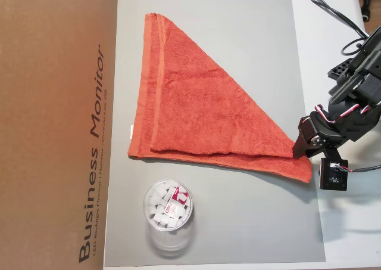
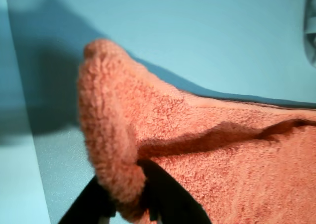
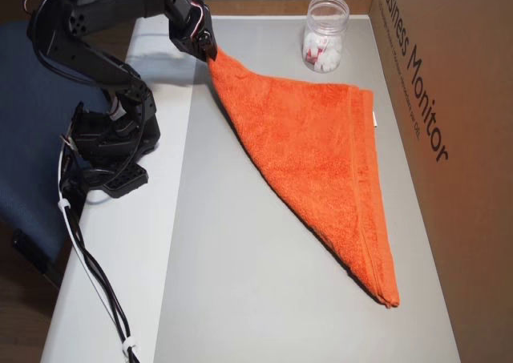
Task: Fold the blanket.
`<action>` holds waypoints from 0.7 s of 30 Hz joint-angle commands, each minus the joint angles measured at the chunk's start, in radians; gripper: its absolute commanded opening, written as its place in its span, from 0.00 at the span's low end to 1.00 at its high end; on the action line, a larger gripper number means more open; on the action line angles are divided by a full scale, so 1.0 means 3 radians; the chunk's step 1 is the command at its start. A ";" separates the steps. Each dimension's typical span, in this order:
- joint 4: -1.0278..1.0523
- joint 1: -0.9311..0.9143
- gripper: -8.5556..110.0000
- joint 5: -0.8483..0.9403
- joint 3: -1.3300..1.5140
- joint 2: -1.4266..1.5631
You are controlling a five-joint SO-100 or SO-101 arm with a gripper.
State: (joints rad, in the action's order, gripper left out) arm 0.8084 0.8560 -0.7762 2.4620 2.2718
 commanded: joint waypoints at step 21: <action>0.0424 -0.0322 0.07 -0.0077 -0.0097 0.1360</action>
State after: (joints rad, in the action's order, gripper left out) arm 0.9357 0.7839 -0.7839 2.4636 2.6400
